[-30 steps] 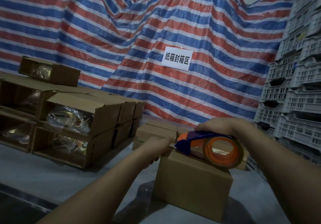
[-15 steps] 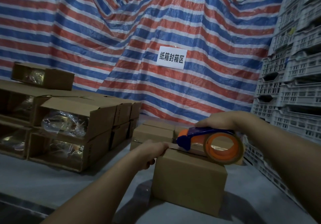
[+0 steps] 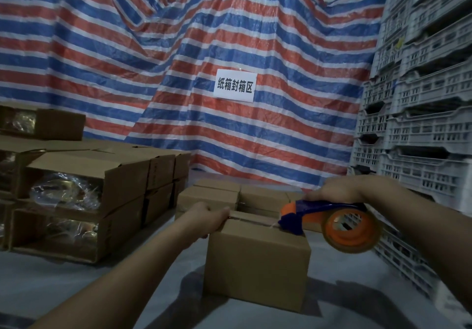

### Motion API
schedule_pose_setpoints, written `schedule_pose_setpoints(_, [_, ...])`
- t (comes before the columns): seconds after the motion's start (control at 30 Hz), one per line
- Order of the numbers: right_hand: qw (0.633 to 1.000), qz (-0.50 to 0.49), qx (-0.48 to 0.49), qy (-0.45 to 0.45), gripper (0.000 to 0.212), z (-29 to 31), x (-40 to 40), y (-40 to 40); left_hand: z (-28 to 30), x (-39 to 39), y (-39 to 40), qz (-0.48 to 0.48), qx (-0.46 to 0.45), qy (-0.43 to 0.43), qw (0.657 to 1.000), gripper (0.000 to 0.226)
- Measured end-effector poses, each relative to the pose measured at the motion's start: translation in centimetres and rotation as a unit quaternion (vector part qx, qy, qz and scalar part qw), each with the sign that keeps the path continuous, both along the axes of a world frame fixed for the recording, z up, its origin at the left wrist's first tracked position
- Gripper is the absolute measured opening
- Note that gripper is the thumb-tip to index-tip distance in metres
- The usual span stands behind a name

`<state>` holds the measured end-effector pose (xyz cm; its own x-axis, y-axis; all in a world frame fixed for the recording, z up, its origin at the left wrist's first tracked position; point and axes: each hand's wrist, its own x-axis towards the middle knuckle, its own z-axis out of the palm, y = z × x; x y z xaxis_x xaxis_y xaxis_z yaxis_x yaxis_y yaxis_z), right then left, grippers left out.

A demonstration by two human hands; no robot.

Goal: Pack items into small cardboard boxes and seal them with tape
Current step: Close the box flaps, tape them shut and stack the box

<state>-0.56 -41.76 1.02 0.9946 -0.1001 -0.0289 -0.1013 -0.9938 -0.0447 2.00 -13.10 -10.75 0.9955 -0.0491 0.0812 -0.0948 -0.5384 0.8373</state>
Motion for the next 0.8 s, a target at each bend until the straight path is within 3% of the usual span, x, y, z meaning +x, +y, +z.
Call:
schedule_pose_setpoints(0.1, [1.000,0.001,0.010,0.001,0.051,0.2,0.6,0.1,0.7,-1.1,-0.9,0.067,0.119,-0.211,0.968,0.024])
schedule_pose_setpoints(0.2, [1.000,0.007,0.016,-0.001,0.047,0.2,0.7,0.1,1.0,-3.0,-2.7,-0.023,0.191,-0.331,0.924,0.031])
schedule_pose_setpoints(0.27, [1.000,0.010,0.008,0.004,0.047,0.1,0.6,-0.1,0.4,-3.7,-4.0,-0.121,0.276,-0.298,0.906,0.056])
schedule_pose_setpoints(0.37, [1.000,0.012,0.008,-0.002,0.051,0.1,0.4,-0.3,-0.5,-3.9,-4.9,-0.141,0.401,-0.283,0.860,0.073])
schedule_pose_setpoints(0.8, [0.994,0.023,0.108,-0.021,0.048,-1.4,-2.5,-7.1,-1.6,-3.1,-4.4,-0.129,0.385,-0.321,0.856,0.079])
